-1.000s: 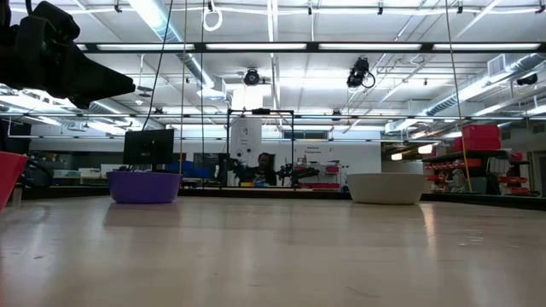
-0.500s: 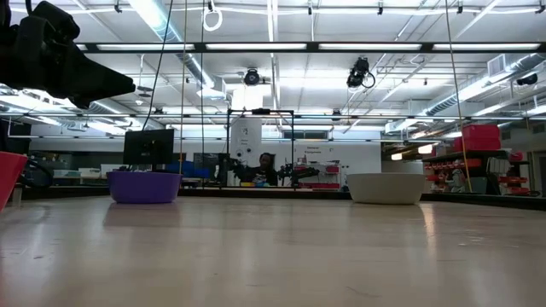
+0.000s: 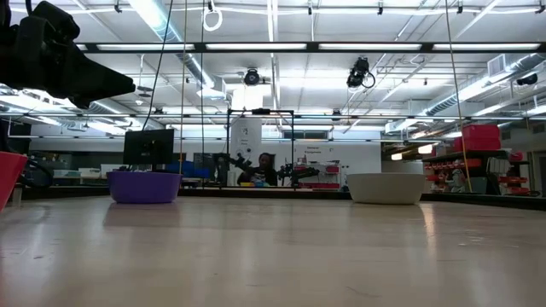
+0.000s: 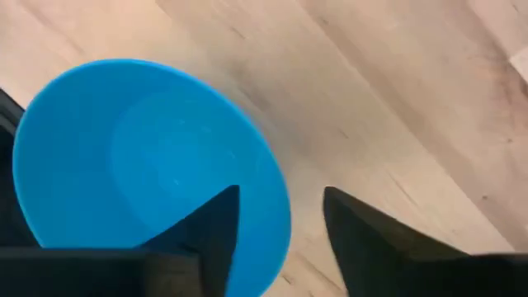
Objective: Nest bowls inside each other
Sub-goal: Stack the light blue bowl on the yellow bowl
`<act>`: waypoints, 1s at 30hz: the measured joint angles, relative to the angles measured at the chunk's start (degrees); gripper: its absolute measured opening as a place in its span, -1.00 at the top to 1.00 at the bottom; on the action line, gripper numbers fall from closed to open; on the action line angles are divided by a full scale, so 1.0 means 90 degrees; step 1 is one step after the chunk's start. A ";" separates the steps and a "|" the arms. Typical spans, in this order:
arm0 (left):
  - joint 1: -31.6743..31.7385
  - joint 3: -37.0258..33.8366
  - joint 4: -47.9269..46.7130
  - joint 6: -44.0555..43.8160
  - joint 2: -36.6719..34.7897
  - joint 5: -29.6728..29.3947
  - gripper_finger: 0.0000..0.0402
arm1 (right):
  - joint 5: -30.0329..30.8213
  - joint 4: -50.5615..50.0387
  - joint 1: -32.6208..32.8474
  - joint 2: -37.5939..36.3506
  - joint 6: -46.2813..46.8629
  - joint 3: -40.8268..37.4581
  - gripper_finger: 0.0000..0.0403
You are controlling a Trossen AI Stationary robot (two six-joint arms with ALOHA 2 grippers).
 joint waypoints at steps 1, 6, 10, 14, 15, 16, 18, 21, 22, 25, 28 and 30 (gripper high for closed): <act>0.0000 0.0000 0.0000 0.0000 0.0001 0.0000 0.42 | -0.0026 0.0026 -0.0004 0.0000 -0.0002 -0.0012 0.24; 0.0000 0.0000 0.0000 0.0000 0.0000 -0.0001 0.42 | 0.0008 0.0332 -0.0041 0.0000 -0.0160 -0.0048 0.91; 0.0000 -0.0002 -0.0009 0.0000 0.0000 -0.0102 0.42 | 0.0540 0.0490 -0.0113 0.0000 -0.0466 -0.0048 0.97; 0.0000 -0.0002 -0.0010 0.0046 0.0000 -0.0115 0.42 | 0.1543 0.0501 -0.0347 -0.0002 -0.0984 -0.0048 0.98; 0.0002 -0.0002 -0.0010 0.0046 0.0000 -0.0117 0.42 | 0.1753 0.0484 -0.0435 -0.0002 -0.1168 -0.0048 0.98; 0.0000 -0.0002 -0.0010 0.0046 0.0002 -0.0117 0.42 | 0.1926 0.0454 -0.0538 -0.0002 -0.1359 -0.0048 0.98; 0.0000 -0.0002 -0.0010 0.0048 0.0000 -0.0117 0.42 | 0.2240 0.0412 -0.0779 -0.0002 -0.1787 -0.0048 0.98; 0.0000 -0.0002 -0.0010 0.0047 0.0000 -0.0117 0.42 | 0.2629 0.0337 -0.1196 -0.0004 -0.2474 -0.0047 0.99; 0.0000 -0.0002 -0.0010 0.0047 0.0001 -0.0117 0.42 | 0.2746 0.0292 -0.1344 -0.0021 -0.2678 -0.0048 0.99; 0.0000 -0.0002 -0.0010 0.0046 0.0000 -0.0117 0.42 | 0.3153 0.0079 -0.1801 -0.0107 -0.3277 -0.0048 0.99; 0.0000 -0.0002 -0.0010 0.0048 0.0002 -0.0117 0.42 | 0.3747 -0.0176 -0.2221 -0.0236 -0.3721 -0.0048 0.99; 0.0000 -0.0002 -0.0010 0.0047 0.0001 -0.0117 0.42 | 0.4150 -0.0345 -0.2483 -0.0350 -0.3972 -0.0048 0.99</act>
